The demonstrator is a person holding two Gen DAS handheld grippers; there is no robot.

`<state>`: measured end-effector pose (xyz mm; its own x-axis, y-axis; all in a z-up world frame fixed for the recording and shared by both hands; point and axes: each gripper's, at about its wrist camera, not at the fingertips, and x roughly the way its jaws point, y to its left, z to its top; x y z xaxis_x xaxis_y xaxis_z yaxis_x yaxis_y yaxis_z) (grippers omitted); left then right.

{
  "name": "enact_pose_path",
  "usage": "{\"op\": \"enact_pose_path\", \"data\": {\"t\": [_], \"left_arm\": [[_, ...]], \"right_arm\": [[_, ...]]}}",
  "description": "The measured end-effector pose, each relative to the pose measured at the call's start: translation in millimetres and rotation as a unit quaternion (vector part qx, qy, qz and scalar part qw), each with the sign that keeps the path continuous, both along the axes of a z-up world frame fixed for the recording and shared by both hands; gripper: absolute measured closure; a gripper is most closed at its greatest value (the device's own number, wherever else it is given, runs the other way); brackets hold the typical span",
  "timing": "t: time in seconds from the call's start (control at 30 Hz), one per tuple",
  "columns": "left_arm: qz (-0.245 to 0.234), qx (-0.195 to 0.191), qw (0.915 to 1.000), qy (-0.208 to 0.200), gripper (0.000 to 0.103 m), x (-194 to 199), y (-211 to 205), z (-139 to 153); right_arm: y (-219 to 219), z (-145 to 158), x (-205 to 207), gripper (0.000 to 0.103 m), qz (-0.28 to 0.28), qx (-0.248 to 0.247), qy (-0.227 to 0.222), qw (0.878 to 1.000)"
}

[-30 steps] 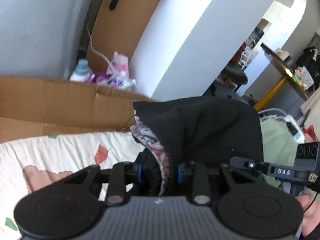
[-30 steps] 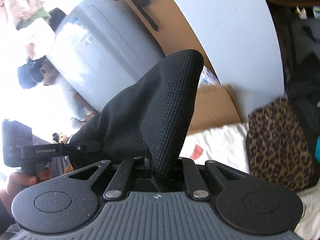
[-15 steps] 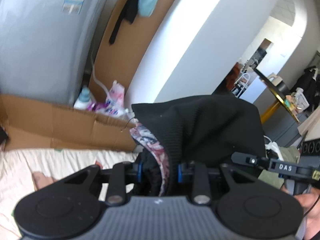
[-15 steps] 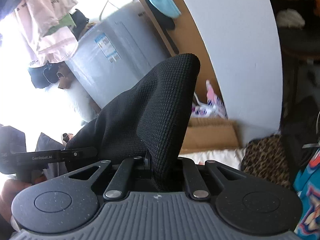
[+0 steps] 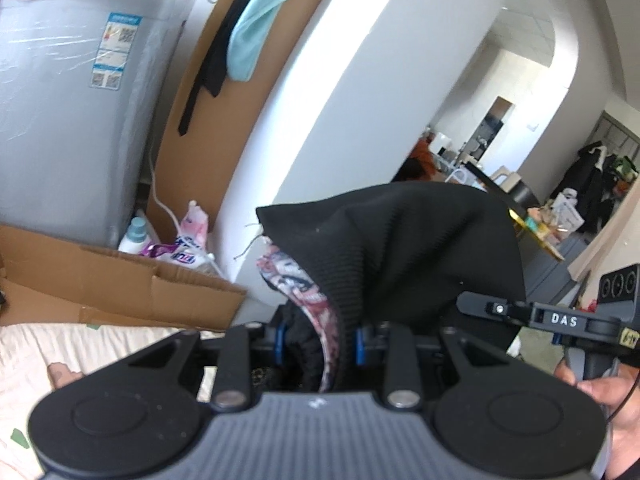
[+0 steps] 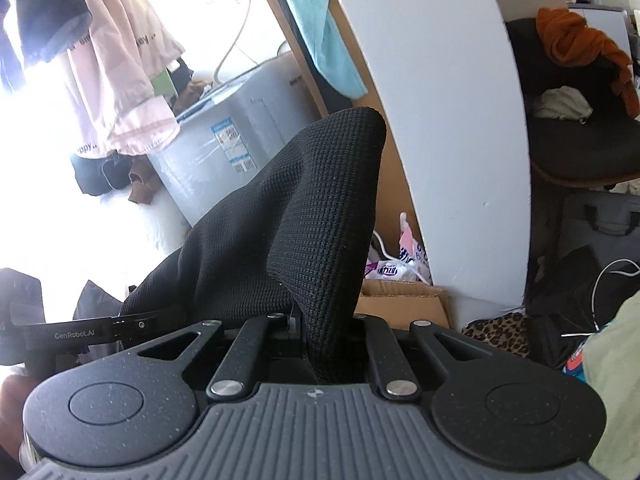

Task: Fold clothes
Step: 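Raise the held shorts higher with both grippers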

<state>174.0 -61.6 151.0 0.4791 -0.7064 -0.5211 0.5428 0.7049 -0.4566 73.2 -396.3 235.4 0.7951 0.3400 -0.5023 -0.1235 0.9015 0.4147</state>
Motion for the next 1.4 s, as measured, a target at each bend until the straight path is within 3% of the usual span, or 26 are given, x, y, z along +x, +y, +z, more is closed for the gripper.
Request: {"op": "enact_pose_path", "data": {"t": [0.23,0.5,0.87,1.4], "left_arm": [[-0.010,-0.006,0.9998,-0.013,0.071,-20.5,-14.1,3.0],[-0.033,-0.023,0.9989,-0.024,0.071,-42.0,-39.3,-15.1],[-0.077,-0.021,0.9967,-0.014,0.071,-41.6,-80.5,-84.0],[-0.100,-0.009,0.9947,0.020,0.071,-14.2,-111.5,-197.5]], "right_arm": [[-15.5,6.4,-31.8,0.096,-0.012,-0.007,-0.011,1.000],[-45.0,-17.4,-69.0,0.096,-0.046,0.010,-0.016,0.999],[-76.9,-82.2,-89.1,0.096,-0.083,-0.017,0.000,0.996],[-99.6,-195.3,-61.6,0.096,-0.090,-0.024,0.054,0.994]]}}
